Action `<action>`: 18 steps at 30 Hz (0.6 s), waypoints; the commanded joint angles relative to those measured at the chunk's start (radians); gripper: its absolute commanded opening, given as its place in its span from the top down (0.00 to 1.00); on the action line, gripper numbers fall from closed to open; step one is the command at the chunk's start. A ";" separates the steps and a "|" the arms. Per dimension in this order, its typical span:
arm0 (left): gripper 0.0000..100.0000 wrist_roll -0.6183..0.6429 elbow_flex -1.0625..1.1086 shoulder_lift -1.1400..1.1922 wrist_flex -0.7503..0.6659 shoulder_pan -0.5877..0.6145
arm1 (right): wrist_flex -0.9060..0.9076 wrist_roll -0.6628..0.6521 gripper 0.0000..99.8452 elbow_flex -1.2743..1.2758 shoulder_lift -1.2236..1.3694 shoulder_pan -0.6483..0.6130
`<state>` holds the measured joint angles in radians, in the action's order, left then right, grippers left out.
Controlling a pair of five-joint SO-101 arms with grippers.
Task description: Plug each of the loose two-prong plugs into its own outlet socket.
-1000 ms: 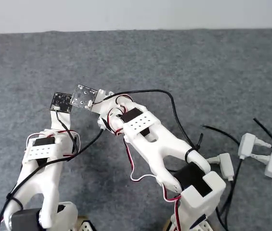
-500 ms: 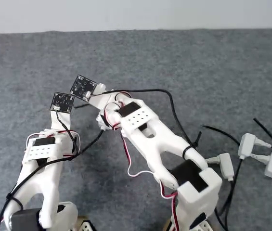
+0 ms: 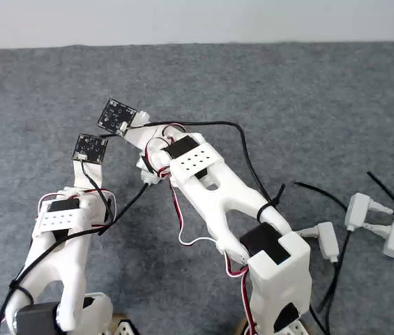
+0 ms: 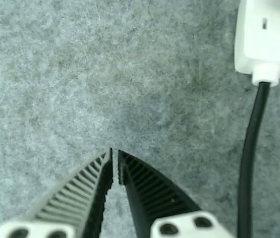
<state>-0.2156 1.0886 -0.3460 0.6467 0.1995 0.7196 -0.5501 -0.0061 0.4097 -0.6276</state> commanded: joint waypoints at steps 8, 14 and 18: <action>0.99 -0.012 -0.035 -0.003 -0.020 -0.003 | 0.056 0.011 0.99 0.000 0.027 0.001; 0.99 -0.012 -0.035 -0.003 -0.020 -0.003 | 0.058 0.009 0.94 0.000 0.028 0.001; 0.99 -0.012 -0.035 -0.003 -0.020 -0.003 | 0.048 0.009 0.99 -0.002 0.028 0.005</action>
<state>-0.2217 1.0886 -0.3460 0.6467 0.1995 0.7503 -0.5501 -0.0061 0.4173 -0.6276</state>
